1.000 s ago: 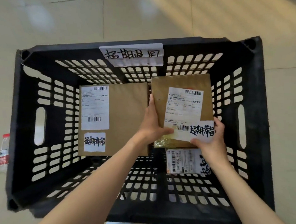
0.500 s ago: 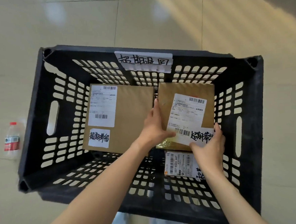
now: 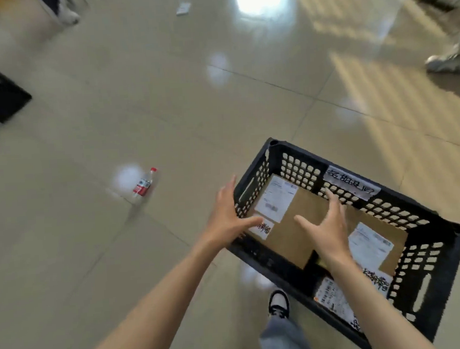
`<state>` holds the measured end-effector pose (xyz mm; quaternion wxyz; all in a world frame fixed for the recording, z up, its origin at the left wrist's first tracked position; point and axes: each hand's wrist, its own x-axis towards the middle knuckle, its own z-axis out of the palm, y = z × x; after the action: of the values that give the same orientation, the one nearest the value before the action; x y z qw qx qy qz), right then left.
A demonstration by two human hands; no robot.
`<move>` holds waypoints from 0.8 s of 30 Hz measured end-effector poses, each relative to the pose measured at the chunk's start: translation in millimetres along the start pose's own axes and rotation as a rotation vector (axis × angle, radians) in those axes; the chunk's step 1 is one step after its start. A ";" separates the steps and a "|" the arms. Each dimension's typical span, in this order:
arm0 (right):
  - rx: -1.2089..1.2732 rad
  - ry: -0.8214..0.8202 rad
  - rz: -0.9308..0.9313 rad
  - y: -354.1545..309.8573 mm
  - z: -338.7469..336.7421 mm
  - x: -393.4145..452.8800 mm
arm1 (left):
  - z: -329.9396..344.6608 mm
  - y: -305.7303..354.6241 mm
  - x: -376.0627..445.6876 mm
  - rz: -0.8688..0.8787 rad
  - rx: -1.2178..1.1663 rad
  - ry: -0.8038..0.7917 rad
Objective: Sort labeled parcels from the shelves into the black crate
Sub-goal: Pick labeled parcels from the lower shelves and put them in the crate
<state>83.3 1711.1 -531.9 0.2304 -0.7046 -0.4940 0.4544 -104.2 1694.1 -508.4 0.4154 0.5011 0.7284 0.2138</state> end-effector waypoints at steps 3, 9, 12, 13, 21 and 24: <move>-0.080 -0.113 -0.157 -57.7 34.4 -31.0 | -72.1 -21.0 -41.8 -0.035 -0.068 0.180; -0.177 -0.344 -0.433 -154.4 148.2 -132.6 | -195.9 -103.1 -169.2 -0.106 -0.184 0.535; -0.202 -0.457 -0.549 -188.4 210.2 -206.4 | -244.0 -153.5 -253.4 -0.199 -0.192 0.678; -0.202 -0.493 -0.588 -197.4 229.8 -232.9 | -258.2 -170.0 -282.6 -0.222 -0.193 0.723; -0.223 -0.821 -0.887 -239.5 363.6 -450.1 | -331.6 -272.6 -506.6 -0.408 -0.202 1.081; -0.229 -0.958 -0.969 -242.2 396.9 -523.8 | -342.3 -299.0 -576.0 -0.472 -0.238 1.212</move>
<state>-430.9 1285.8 -319.3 0.0878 -0.1459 -0.8454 0.5063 -461.9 1085.7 -308.0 0.0200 0.0697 0.8948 0.4405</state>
